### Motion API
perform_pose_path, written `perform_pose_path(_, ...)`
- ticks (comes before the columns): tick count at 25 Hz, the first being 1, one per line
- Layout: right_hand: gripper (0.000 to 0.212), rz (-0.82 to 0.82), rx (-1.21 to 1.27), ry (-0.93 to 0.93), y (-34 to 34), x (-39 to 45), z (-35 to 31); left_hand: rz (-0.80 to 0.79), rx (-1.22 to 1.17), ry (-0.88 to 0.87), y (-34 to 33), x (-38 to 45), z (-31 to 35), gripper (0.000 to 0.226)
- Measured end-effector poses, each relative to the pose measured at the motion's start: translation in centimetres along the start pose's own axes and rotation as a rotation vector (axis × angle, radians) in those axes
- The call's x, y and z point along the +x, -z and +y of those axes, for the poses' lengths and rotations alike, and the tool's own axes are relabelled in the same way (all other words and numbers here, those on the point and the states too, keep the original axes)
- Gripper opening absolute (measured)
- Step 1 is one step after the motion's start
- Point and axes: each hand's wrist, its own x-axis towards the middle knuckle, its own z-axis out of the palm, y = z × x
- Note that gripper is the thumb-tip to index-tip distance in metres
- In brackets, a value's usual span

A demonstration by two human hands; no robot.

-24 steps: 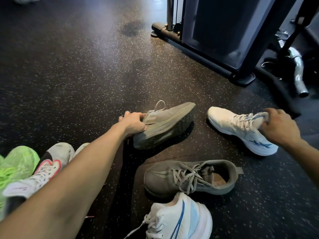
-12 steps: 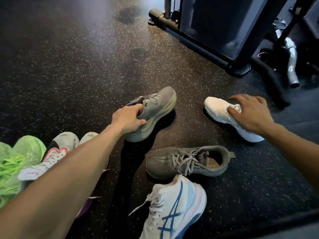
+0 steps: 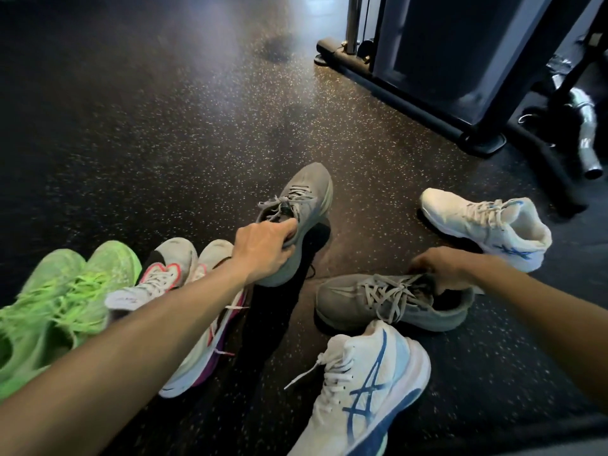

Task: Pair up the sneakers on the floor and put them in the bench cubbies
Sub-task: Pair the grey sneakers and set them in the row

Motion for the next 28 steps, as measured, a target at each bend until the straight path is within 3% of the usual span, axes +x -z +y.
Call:
perform_pose_path(3,0.046,0.266,-0.174,-0.068,-2.0,-0.5,0.3,0.011,0.008,0.026,0.0,-2.4,0.1,0.02)
perform_pose_path(10,0.026,0.496,-0.276,-0.203,-0.2,-3.7,-0.2,0.071,-0.008,0.104,0.0,-6.2,0.3,0.015)
perform_pose_path(18,0.014,0.675,0.207,-0.297,3.7,-5.2,-4.9,0.059,-0.016,0.174,0.8,-9.2,1.4,0.017)
perform_pose_path(28,0.022,0.549,0.841,-0.294,-0.1,-1.7,-16.7,-0.055,-0.04,0.197,-0.7,-13.1,2.7,0.017)
